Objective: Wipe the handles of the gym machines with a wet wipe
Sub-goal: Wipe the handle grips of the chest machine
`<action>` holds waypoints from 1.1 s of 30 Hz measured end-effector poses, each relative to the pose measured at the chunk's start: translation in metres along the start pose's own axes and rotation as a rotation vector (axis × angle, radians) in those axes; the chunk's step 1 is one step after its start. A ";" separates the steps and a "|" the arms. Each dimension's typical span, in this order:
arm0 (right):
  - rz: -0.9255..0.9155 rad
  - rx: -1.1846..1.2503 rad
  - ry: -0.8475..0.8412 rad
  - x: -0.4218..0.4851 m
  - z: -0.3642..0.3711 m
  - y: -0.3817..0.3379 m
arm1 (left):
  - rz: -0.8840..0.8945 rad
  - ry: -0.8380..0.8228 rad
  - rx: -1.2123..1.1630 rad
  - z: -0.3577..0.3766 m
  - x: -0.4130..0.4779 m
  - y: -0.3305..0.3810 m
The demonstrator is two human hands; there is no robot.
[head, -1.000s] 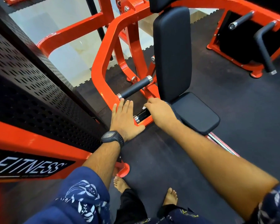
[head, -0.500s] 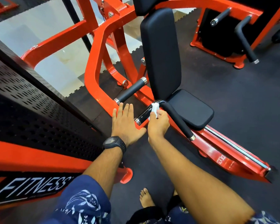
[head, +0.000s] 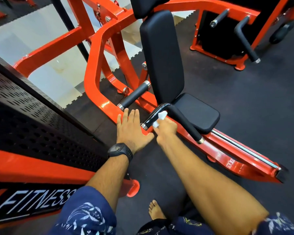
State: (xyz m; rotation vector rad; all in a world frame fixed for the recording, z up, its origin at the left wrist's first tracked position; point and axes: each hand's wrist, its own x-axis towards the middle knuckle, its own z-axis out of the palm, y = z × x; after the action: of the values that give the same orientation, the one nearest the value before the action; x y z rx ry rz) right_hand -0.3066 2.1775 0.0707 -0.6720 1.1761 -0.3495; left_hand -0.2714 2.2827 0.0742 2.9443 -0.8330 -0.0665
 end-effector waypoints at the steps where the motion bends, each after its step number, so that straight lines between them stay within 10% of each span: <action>1: 0.002 0.016 -0.023 0.001 -0.001 -0.001 | 0.003 -0.001 -0.001 0.000 0.000 0.000; 14: 0.040 0.013 -0.128 0.006 -0.005 -0.011 | 0.000 0.013 0.009 -0.001 -0.002 0.000; 20: -0.642 -0.665 0.011 -0.008 -0.010 0.006 | -0.002 0.057 0.001 0.001 -0.002 0.001; 33: -1.356 -1.392 -0.269 0.010 -0.040 -0.013 | -0.002 0.041 -0.003 0.002 -0.002 0.000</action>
State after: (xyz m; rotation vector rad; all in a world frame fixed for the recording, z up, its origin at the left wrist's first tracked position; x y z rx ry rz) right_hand -0.3391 2.1500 0.0624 -2.6447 0.3641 -0.4853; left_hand -0.2726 2.2838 0.0727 2.9329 -0.8231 -0.0071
